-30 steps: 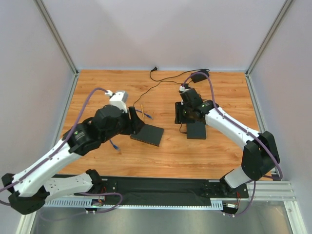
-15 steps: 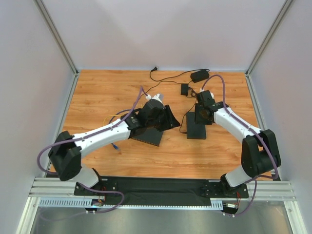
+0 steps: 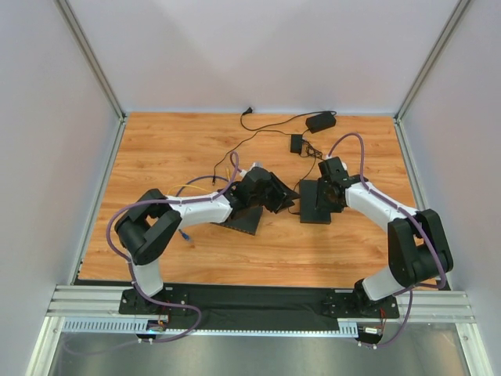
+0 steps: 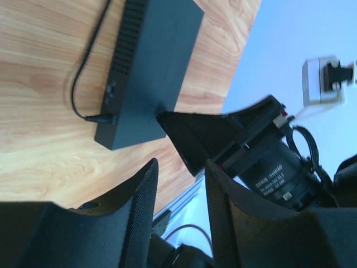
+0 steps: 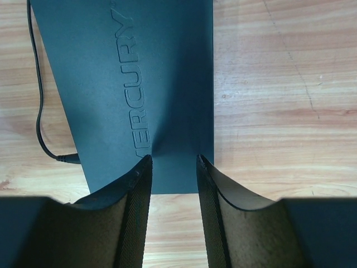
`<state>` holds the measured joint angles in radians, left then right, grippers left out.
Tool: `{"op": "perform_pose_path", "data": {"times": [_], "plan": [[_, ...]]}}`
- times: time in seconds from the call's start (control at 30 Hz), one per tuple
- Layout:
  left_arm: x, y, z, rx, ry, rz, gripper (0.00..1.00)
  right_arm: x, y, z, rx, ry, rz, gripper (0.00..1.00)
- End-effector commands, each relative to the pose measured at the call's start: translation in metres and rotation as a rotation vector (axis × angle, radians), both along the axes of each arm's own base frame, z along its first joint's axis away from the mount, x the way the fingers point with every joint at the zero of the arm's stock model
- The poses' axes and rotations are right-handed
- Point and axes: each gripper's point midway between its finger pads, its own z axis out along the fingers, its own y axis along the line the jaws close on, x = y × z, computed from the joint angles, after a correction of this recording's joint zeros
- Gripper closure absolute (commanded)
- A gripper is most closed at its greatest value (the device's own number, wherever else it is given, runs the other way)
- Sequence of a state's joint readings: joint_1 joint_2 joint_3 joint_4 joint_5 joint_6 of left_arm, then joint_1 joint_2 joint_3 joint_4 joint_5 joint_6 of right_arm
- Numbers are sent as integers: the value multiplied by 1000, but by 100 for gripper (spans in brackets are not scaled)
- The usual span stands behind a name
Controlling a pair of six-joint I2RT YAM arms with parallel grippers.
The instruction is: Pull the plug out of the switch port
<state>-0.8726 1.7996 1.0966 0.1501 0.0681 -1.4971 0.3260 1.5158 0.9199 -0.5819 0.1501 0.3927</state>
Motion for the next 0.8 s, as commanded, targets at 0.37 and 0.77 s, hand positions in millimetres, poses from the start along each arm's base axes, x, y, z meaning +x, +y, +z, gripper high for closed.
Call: {"op": "perform_pose_path", "data": {"times": [0.37,0.77], "plan": [[14,-4,-8,-99,39,72,58,11,10,4,60,-59,11,63],[2,37,-18,572,-548,-619,54,6,18,5,97,-31,43,63]]}}
